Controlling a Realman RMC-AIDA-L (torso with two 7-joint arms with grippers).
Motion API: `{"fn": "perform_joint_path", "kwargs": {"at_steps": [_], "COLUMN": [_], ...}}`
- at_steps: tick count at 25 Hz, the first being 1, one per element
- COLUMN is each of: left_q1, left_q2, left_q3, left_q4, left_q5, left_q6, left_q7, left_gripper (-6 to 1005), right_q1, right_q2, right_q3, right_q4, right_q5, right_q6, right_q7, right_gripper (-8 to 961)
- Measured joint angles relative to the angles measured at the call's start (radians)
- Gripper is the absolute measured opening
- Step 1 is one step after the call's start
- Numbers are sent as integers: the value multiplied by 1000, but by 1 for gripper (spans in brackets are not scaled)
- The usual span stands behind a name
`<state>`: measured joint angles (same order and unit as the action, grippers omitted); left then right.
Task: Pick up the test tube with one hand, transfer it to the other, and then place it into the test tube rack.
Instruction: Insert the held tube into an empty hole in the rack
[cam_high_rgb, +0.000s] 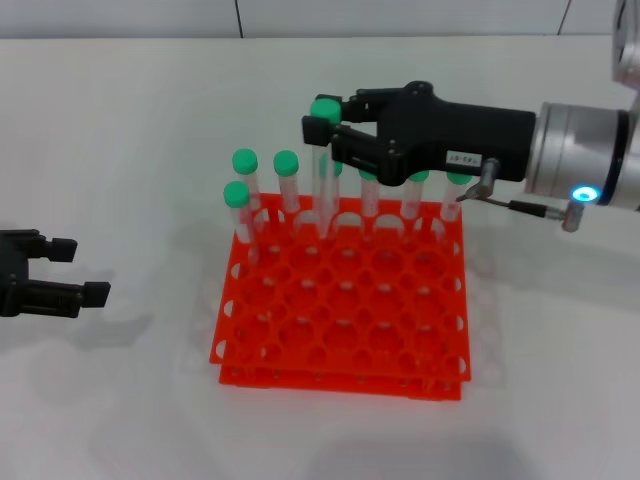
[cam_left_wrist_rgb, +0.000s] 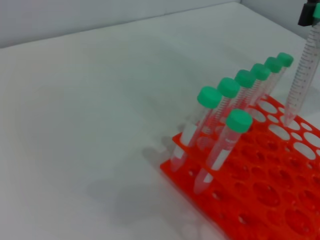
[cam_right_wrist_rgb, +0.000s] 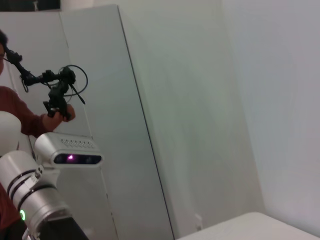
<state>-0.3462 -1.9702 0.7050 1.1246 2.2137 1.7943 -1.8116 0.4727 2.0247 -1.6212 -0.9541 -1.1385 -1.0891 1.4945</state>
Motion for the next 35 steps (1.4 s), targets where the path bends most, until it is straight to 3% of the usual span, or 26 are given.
{"fn": "perform_joint_path", "kwargs": {"at_steps": [15,23,35], "left_q1": [-13,-48,-57], "left_q2": [-3,-22,-29], "left_q3": [9,16,16], "left_q4": [-21,-62,-76], "left_q5": [6,49,51], "left_q6": [3,2,0], "left_q7": [21,42,60], "left_gripper": [880,880,880], "right_q1": [33,54,83], "right_q2": [3,3,3], "right_q3": [-160,-216,-319], "right_q4": [64,116,217], "right_q5": [198,332,574], "right_q6": [95,107,126], "right_q7": [-153,-251,-459], "right_gripper": [271,271,272]}}
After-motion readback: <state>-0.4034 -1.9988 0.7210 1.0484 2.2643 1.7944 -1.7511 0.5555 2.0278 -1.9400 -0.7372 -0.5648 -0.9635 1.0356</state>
